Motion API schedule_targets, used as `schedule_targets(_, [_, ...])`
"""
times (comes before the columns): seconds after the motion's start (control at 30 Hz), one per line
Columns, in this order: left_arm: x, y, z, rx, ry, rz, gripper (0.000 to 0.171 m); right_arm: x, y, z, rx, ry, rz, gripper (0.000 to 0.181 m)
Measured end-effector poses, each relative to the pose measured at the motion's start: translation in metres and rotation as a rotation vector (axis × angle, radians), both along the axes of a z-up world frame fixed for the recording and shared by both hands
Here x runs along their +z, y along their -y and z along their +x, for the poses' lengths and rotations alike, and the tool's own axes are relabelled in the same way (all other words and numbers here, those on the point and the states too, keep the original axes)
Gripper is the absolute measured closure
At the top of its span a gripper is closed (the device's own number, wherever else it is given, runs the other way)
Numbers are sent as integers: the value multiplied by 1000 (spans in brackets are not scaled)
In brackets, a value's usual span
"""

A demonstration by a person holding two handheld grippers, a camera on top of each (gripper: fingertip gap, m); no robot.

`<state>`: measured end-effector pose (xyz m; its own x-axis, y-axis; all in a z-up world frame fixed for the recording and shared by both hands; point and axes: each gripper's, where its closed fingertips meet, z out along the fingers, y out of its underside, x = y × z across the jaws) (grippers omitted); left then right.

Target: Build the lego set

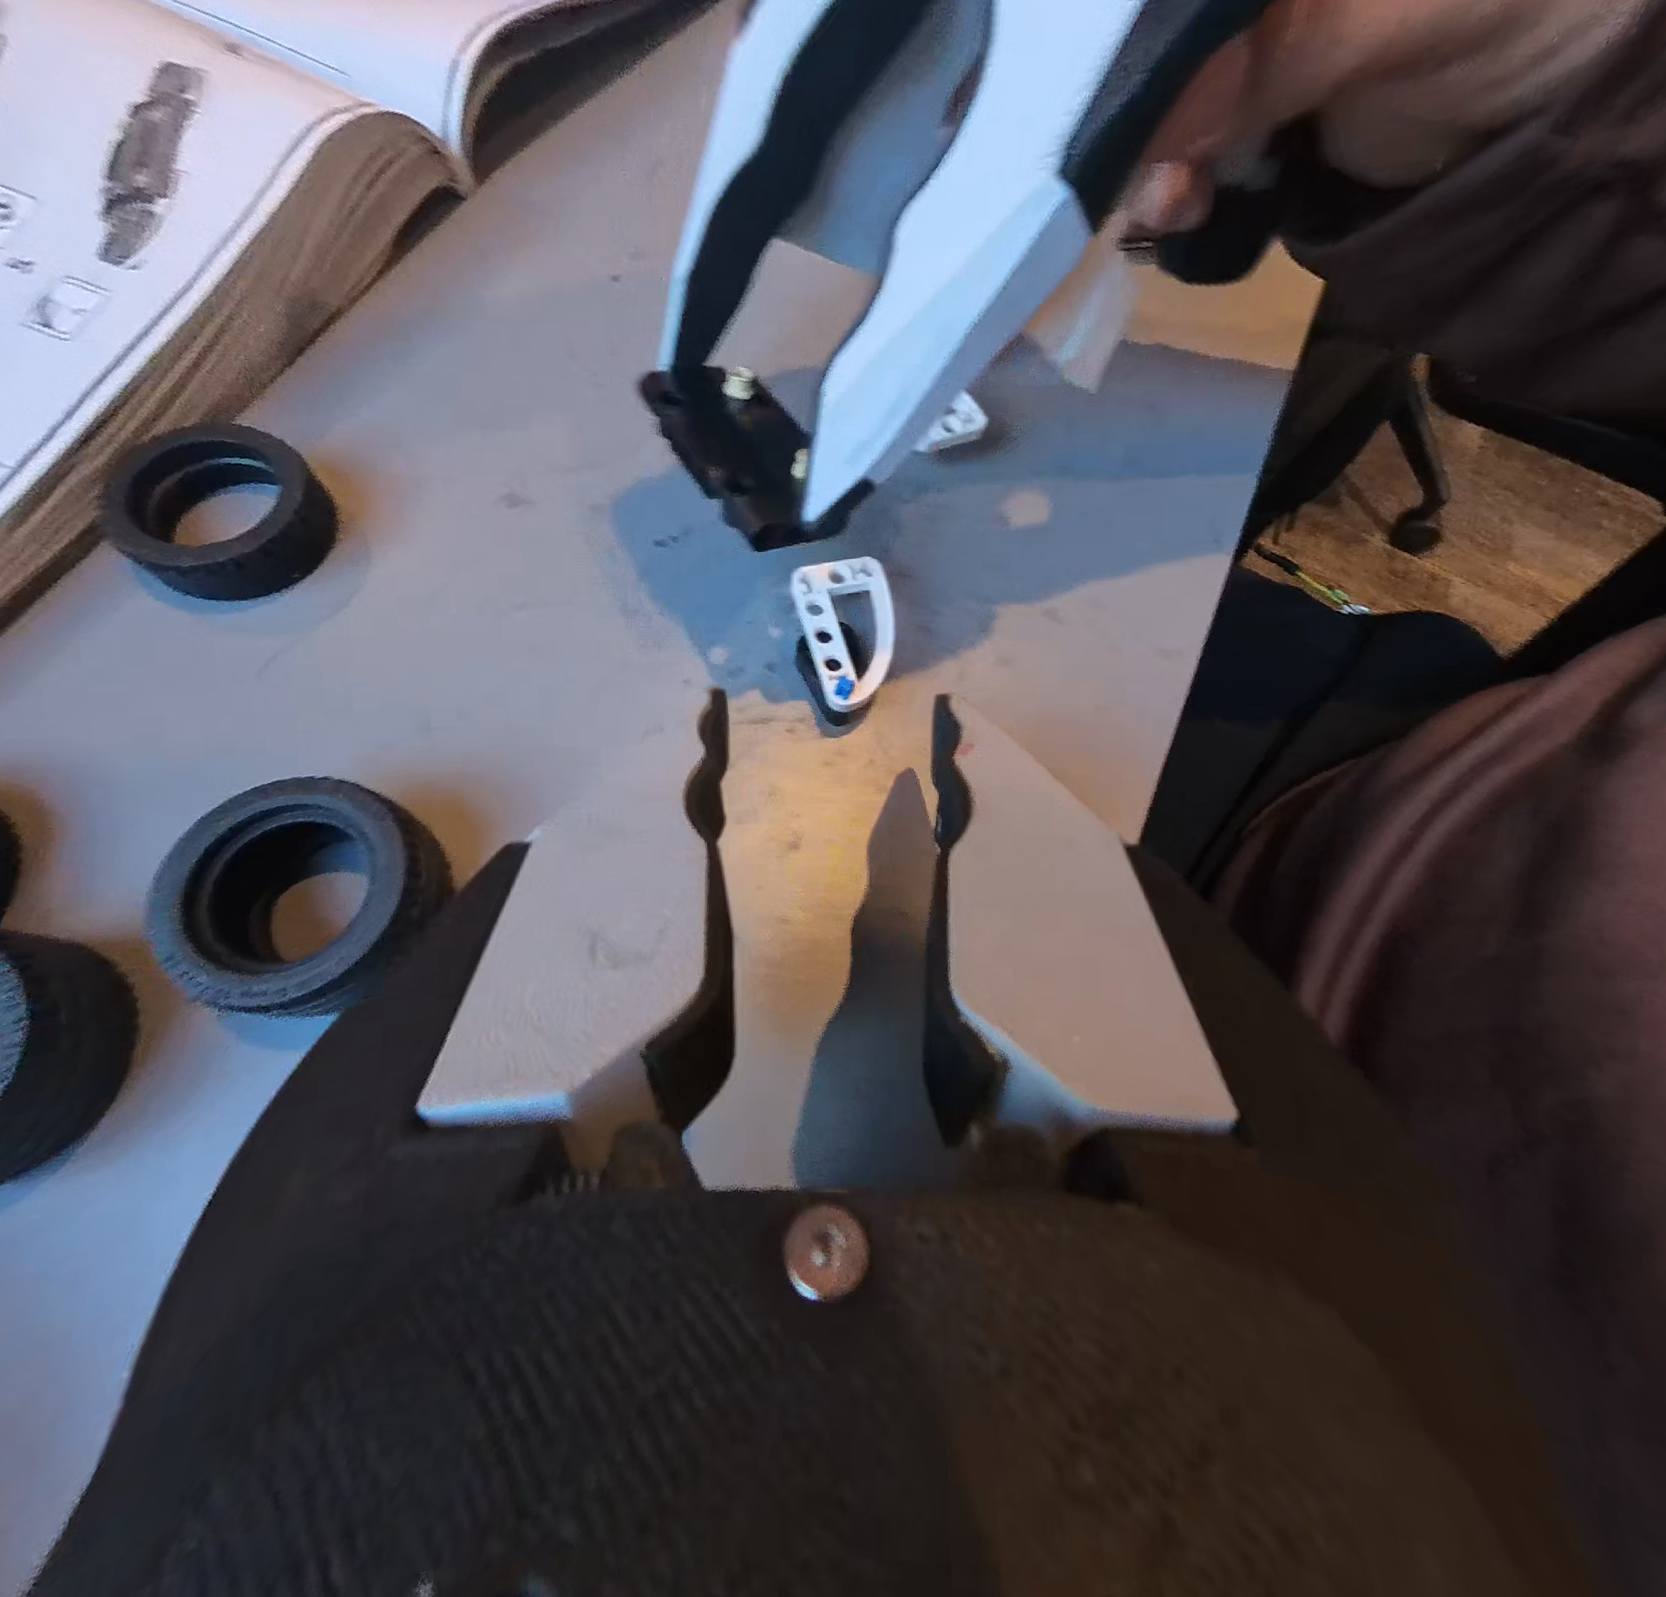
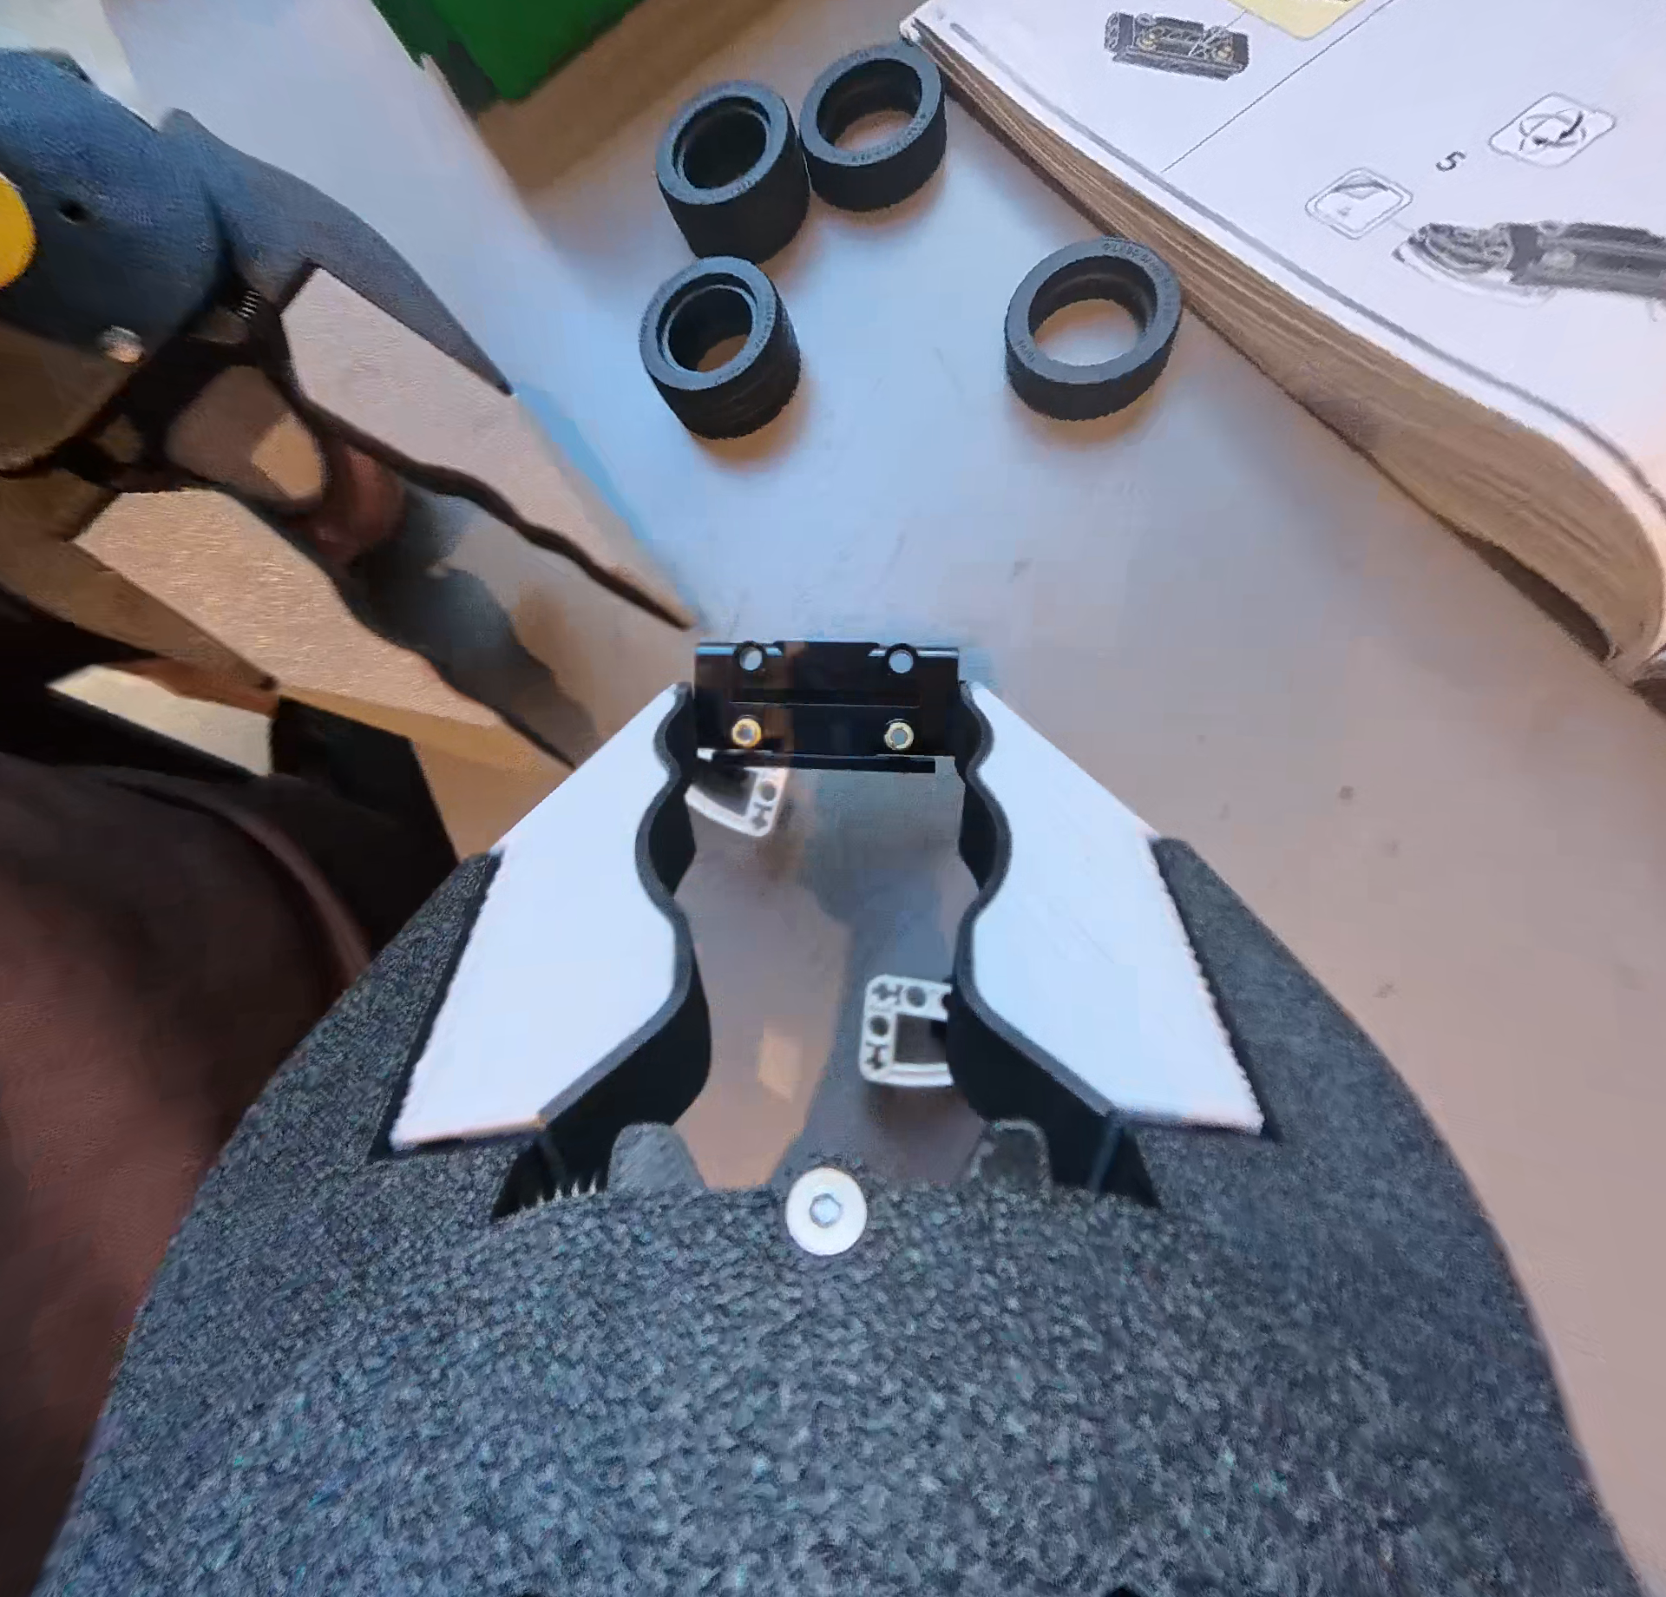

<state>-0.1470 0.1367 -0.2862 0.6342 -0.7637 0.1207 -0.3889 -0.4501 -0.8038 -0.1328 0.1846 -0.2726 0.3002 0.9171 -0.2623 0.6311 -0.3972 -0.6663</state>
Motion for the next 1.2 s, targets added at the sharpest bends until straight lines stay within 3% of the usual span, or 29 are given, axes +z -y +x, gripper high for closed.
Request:
schedule_targets(0.3, [9, -19, 9, 85, -108, 200, 111, 6, 14, 2, -67, -109, -113, 124])
schedule_targets(0.43, [11, -22, 17, 80, -169, 285, 118, 5, 17, -1, -63, -124, -143, 124])
schedule_targets(0.77, [13, -29, 21, 87, -157, 290, 136, 10, 21, -6, -57, -145, -151, 124])
schedule_targets(1.2, [15, -30, 19, 92, -188, 342, 140, 14, 22, -9, -55, -160, -162, 124])
